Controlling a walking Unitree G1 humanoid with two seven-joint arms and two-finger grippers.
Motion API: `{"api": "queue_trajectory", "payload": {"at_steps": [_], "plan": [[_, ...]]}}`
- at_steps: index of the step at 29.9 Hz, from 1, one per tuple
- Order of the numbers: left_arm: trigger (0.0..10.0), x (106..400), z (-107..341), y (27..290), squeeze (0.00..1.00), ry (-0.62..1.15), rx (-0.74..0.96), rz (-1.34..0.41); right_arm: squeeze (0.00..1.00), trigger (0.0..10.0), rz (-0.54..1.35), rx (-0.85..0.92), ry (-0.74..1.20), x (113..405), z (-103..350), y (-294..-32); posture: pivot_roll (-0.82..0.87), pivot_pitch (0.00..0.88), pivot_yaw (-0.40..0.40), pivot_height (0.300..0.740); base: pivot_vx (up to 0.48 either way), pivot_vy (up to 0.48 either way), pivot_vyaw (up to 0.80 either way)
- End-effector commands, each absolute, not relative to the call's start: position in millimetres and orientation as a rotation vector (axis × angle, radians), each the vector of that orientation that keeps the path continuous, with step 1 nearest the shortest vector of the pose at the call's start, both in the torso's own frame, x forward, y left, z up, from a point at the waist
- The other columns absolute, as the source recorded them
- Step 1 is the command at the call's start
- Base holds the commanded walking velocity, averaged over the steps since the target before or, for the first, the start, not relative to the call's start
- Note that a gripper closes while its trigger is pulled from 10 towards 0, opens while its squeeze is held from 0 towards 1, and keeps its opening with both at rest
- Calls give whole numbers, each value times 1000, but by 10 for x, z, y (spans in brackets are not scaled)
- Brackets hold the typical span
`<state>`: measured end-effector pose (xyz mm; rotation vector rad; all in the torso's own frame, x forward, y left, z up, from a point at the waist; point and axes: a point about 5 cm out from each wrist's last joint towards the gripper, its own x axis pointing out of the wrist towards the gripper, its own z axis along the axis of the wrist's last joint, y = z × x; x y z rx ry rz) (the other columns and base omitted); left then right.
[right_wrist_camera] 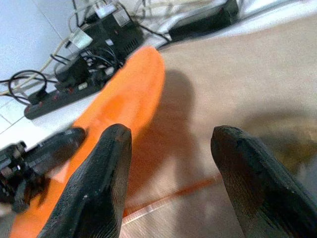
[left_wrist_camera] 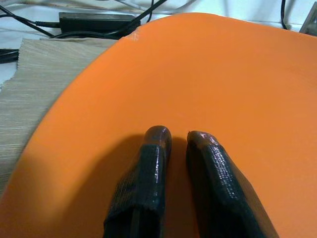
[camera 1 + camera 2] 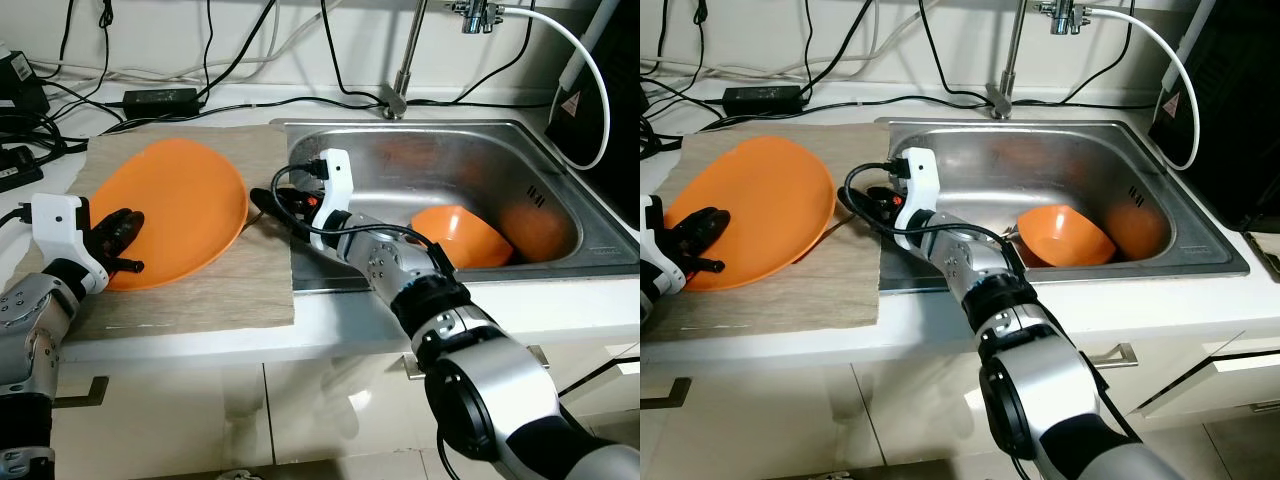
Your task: Kitchen organization
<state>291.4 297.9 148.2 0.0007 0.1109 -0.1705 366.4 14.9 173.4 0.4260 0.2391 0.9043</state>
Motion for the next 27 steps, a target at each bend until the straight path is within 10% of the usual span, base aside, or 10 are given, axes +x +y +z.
{"api": "queue_trajectory", "payload": {"at_steps": [1,10,11,12,13,27], "plan": [[10000,2837,1190,2936,0,239,-45,-174,0,10000,1084,507,255,3303,1820,857,93,6,-69,740,0,0,0],[10000,2833,1243,2889,0,218,-49,-188,0,10000,1081,465,254,3292,1796,899,104,9,-79,740,0,0,0],[10000,2835,1246,2887,0,217,-49,-189,0,4235,1077,461,258,3292,1785,896,103,9,-79,740,0,0,0],[10000,2836,1248,2885,0,216,-50,-189,0,4235,1075,458,260,3292,1778,894,103,9,-79,740,0,0,0],[10000,2838,1251,2881,0,215,-50,-190,0,0,1071,459,262,3292,1767,892,103,9,-79,740,0,0,0],[10000,2858,1290,2855,0,209,-49,-199,0,0,1053,461,276,3290,1718,888,103,14,-77,740,0,0,0]]}}
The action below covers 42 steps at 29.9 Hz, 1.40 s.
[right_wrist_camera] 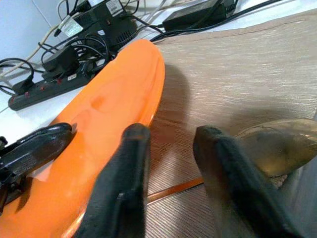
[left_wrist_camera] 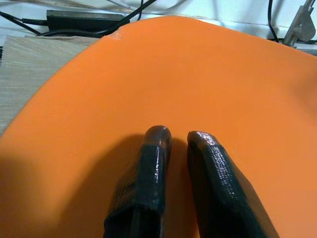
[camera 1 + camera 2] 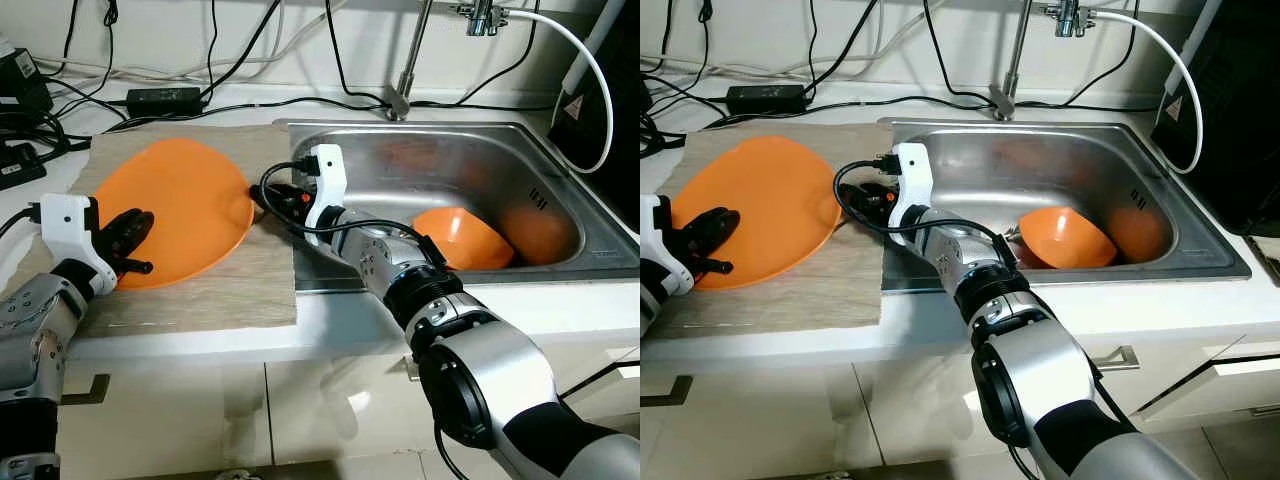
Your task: Kitchen organization
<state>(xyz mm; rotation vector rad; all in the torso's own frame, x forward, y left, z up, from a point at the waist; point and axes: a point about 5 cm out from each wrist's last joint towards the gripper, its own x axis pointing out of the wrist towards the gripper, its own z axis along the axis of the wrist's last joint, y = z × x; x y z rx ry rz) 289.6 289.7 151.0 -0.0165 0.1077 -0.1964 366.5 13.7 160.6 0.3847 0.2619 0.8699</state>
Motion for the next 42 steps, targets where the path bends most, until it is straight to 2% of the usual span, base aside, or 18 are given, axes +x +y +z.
{"api": "queue_trajectory", "payload": {"at_steps": [1,13,14,15,16,17,27,42], "plan": [[10000,2858,1293,2855,0,208,-50,-199,0,0,1053,463,277,3288,1717,890,104,14,-77,740,0,0,0],[10000,2853,1306,2849,0,205,-55,-199,0,0,1045,458,284,3280,1701,901,106,13,-82,740,0,0,0],[10000,2852,1305,2847,0,205,-56,-199,0,4392,1046,458,286,3278,1700,902,106,13,-82,740,0,0,0],[10000,2851,1303,2845,0,206,-56,-199,231,10000,1045,461,289,3278,1699,903,106,13,-82,740,0,0,0],[10000,2851,1303,2845,0,206,-56,-199,231,10000,1045,461,289,3278,1699,903,106,13,-82,740,0,0,0],[10000,2852,1293,2833,0,208,-58,-200,1000,10000,1049,451,284,3279,1704,902,102,6,-83,740,0,0,0],[10000,2857,1284,2824,0,211,-56,-206,1000,10000,1037,396,245,3303,1712,870,99,0,-79,740,0,0,0],[10000,2879,1295,2803,0,207,-59,-218,1000,10000,1032,418,233,3292,1737,906,101,0,-76,740,0,0,0]]}}
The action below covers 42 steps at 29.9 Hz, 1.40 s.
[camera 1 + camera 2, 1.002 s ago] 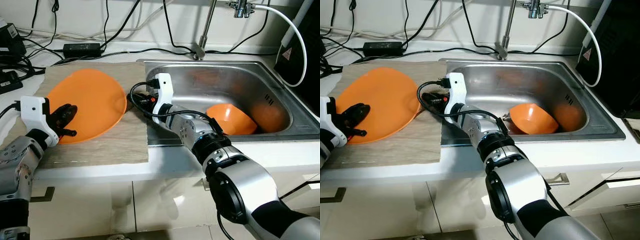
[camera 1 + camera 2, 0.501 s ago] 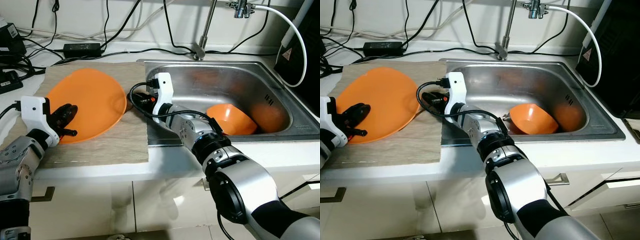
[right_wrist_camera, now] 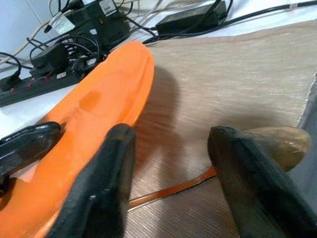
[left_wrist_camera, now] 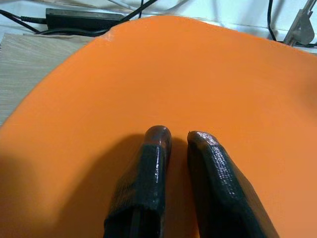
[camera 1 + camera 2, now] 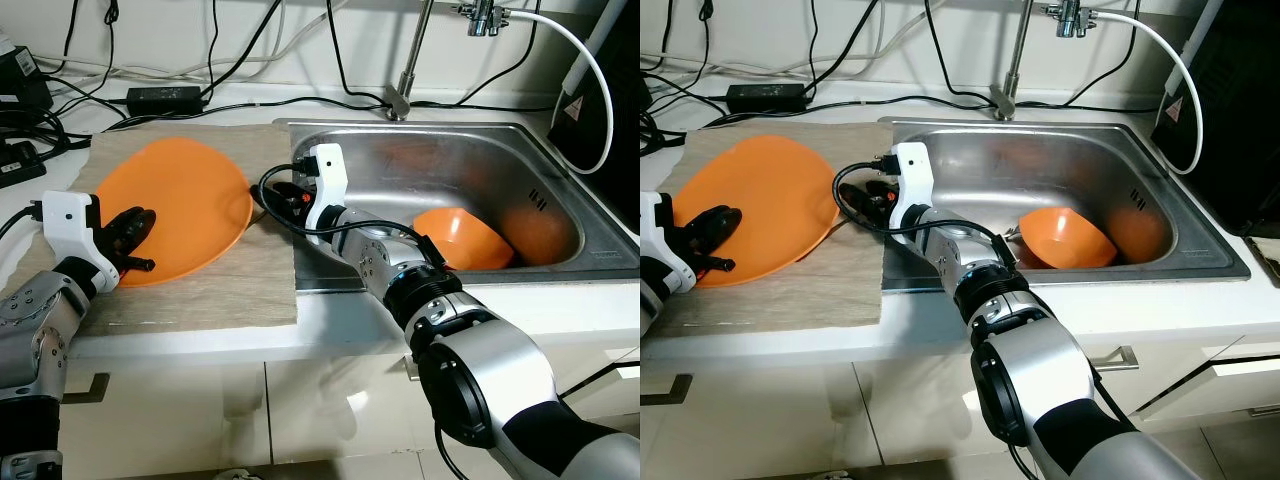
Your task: Kitchen organization
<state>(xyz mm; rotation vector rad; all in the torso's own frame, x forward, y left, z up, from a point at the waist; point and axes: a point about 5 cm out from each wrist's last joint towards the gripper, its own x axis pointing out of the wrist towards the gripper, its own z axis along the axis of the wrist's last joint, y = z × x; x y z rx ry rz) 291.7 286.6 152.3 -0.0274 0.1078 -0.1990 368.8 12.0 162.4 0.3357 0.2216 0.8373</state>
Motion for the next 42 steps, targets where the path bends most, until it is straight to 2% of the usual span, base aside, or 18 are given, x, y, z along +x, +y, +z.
{"api": "queue_trajectory", "payload": {"at_steps": [1,7,8,24,35,42], "plan": [[10000,2877,1295,2798,0,206,-61,-220,1000,10000,1029,415,233,3291,1739,911,101,0,-76,740,0,0,0],[10000,2865,1306,2756,0,202,-67,-234,1000,10000,1020,369,229,3276,1753,957,110,7,-80,740,0,0,0],[10000,2865,1308,2741,0,201,-69,-239,0,10000,1026,363,223,3263,1785,995,112,8,-81,740,0,0,0],[10000,2848,1316,2702,0,197,-80,-249,0,10000,1063,323,218,3166,1803,1135,121,15,-89,740,0,0,0],[10000,2847,1297,2732,0,209,-83,-241,0,10000,1076,299,192,3266,1812,981,105,22,-73,740,0,0,0],[10000,2858,1281,2747,0,216,-84,-238,0,10000,1132,307,187,3242,1834,990,99,23,-67,740,0,0,0]]}}
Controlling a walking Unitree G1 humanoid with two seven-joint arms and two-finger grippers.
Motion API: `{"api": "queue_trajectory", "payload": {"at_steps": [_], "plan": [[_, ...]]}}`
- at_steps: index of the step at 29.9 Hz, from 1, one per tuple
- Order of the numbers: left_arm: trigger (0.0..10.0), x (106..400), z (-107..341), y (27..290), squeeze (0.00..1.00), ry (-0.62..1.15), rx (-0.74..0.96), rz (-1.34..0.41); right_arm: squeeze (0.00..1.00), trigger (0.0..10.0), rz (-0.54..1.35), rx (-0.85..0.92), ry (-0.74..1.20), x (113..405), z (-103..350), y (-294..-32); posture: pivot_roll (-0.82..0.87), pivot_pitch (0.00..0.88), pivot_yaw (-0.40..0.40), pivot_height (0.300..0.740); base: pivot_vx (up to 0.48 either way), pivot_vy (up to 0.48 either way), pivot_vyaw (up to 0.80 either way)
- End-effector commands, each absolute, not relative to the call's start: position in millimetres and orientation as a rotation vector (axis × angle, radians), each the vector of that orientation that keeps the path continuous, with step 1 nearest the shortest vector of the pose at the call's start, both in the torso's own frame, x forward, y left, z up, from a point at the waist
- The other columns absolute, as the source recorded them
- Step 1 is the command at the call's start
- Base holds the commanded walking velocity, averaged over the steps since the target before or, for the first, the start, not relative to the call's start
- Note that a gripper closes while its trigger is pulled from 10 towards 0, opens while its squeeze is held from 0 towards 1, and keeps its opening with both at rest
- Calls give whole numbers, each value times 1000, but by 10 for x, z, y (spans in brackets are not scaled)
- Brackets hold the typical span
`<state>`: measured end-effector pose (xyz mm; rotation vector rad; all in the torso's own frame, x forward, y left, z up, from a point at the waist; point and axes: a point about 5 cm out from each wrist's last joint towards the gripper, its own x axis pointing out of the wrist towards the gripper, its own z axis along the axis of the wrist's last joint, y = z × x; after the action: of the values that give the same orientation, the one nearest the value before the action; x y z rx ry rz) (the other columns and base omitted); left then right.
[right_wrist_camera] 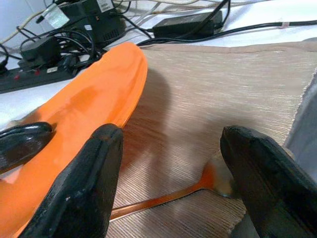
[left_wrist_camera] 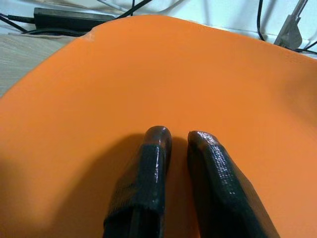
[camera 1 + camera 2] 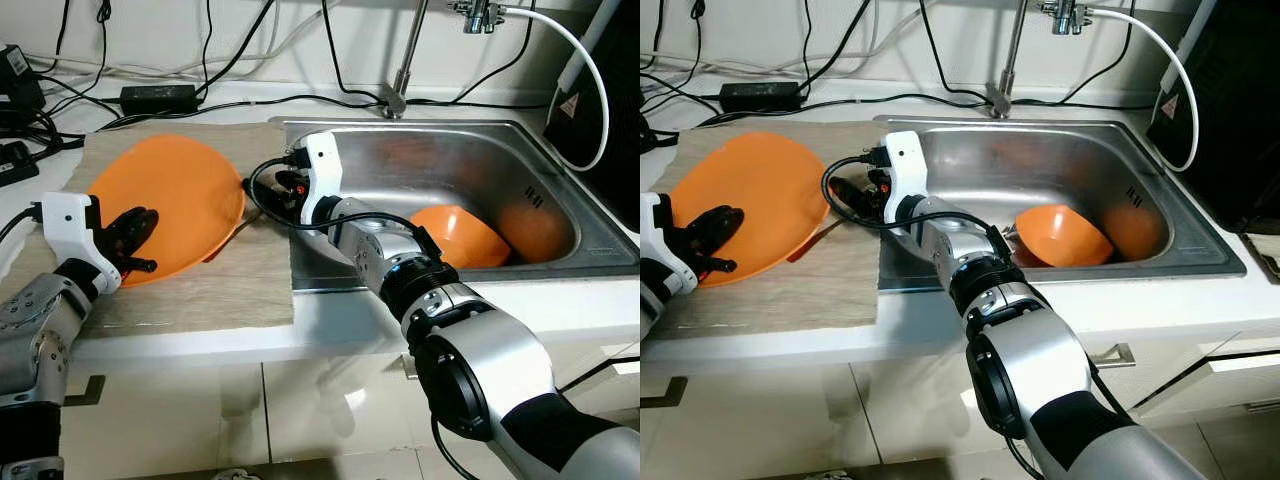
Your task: Kitchen organization
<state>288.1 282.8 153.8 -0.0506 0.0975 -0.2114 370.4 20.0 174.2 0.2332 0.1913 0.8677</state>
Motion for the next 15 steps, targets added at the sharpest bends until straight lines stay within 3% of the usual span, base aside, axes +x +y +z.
{"api": "queue_trajectory", "payload": {"at_steps": [1,15], "plan": [[10000,2859,1282,2746,0,216,-84,-239,0,10000,1141,306,186,3237,1837,992,99,23,-67,740,0,0,0],[10000,2856,1261,2755,0,221,-83,-238,0,10000,1146,326,182,3274,1878,940,98,8,-65,740,0,0,0]]}}
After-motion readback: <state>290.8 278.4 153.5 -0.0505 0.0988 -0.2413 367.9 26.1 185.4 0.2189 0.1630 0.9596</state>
